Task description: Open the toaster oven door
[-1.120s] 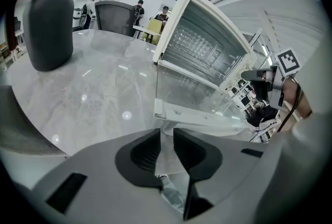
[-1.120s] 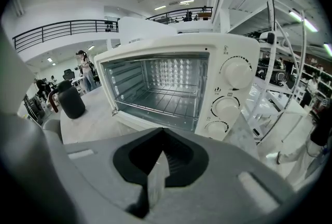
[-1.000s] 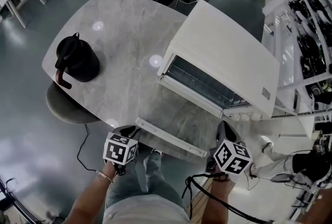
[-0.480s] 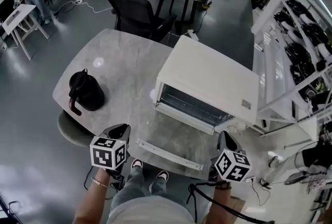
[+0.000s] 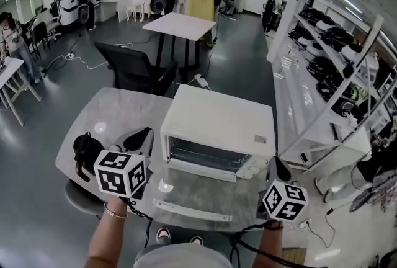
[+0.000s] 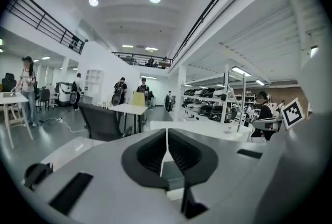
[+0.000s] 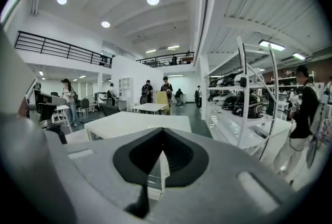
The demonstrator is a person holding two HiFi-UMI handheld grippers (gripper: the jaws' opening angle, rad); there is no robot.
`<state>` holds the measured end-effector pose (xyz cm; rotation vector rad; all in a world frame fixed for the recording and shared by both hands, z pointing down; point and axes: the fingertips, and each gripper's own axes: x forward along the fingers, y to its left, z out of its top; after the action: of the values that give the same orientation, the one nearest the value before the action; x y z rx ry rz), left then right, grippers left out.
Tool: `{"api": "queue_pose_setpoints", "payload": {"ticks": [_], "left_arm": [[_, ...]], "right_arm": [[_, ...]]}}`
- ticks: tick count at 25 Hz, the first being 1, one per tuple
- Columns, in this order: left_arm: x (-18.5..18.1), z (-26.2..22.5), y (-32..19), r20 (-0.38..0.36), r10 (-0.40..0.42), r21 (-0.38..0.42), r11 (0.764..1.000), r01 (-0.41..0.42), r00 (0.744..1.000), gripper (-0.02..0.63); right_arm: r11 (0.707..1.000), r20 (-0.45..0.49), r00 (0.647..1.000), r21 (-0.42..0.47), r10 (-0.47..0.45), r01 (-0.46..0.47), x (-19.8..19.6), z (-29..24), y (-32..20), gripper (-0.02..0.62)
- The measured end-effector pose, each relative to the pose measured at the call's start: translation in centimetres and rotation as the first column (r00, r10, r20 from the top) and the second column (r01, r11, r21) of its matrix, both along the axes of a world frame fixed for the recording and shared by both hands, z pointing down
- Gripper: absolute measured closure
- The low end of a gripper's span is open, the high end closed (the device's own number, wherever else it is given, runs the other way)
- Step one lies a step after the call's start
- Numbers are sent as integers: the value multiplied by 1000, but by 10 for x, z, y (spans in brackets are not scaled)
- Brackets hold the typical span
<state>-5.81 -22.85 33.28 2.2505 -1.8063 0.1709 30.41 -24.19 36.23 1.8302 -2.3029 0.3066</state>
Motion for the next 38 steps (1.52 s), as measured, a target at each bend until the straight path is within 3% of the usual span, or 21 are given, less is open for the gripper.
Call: {"api": "queue_pose_setpoints", "payload": {"ticks": [5,11,14,22,38], "left_arm": [[15,-47,-21,34,32,143,989,-37,999,594],[30,-65,-37,24,45,280,959,-50,999,598],[29,-61,-41,56,15,279,960,-30,998,598],[23,-51,-42,47,2,253,967,-14,999,598],[22,-42,-37,59,0,238,971,-14,998,599]], "right_arm": [[995,-17,999,89,49,-47,19,-29,0,591],[979,-9,993,170,115,-112,31,-41,3,591],[976,-16,992,182,129,-124,29,-42,4,591],[977,-65,988,170,143,-130,24,-35,4,591],[981,-51,989,147,138,-129,19,-33,5,591]]}}
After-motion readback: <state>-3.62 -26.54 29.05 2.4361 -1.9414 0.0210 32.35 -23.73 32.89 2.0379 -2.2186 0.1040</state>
